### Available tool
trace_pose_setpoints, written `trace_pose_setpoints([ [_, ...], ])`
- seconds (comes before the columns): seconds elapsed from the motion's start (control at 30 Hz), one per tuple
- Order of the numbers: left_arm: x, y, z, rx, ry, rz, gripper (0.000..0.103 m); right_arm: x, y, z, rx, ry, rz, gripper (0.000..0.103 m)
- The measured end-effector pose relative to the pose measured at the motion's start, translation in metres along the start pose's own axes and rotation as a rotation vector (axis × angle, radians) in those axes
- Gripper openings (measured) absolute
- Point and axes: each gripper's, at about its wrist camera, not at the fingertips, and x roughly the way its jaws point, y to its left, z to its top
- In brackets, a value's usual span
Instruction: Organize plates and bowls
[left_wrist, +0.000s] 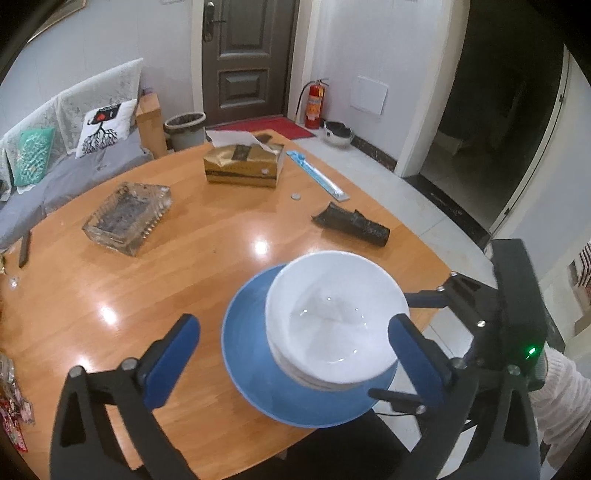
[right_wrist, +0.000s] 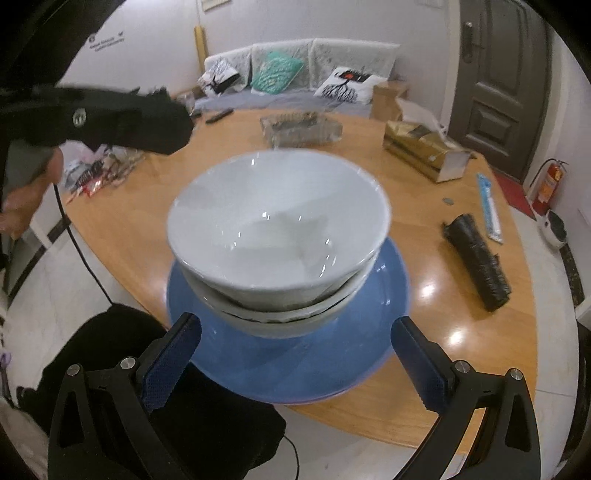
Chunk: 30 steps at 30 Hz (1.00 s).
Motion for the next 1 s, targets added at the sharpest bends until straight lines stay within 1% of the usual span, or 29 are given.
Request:
trace_pose_setpoints([
  [0.2,-0.018,0.018,-0.009,-0.043,-0.006,0.015,0.102,-0.027,0.003,0.012,0.029,-0.072,-0.058,0.102],
  [0.33,-0.026,0.033,-0.018,-0.068,0.009,0.06,0.102,-0.039,0.008,0.023,0.056,-0.117,-0.111,0.102],
  [0.43,-0.035,0.046,-0.028,-0.079,-0.002,0.122,0.102,-0.049,0.015,0.034,0.08,-0.157,-0.139,0.102],
  [0.57,-0.05,0.061,-0.042,-0.108,-0.058,0.188,0.102,-0.058,0.025,0.047,0.075,-0.196,-0.163,0.102],
  [0.7,-0.065,0.073,-0.054,-0.143,-0.117,0.252,0.102,-0.064,0.044,0.059,0.035,-0.23,-0.189,0.102],
  [0.87,-0.09,0.088,-0.066,-0.196,-0.209,0.341,0.102,-0.069,0.065,0.069,-0.008,-0.264,-0.188,0.102],
  [1.0,-0.106,0.094,-0.072,-0.228,-0.265,0.387,0.102,-0.077,0.076,0.076,-0.011,-0.306,-0.182,0.102],
])
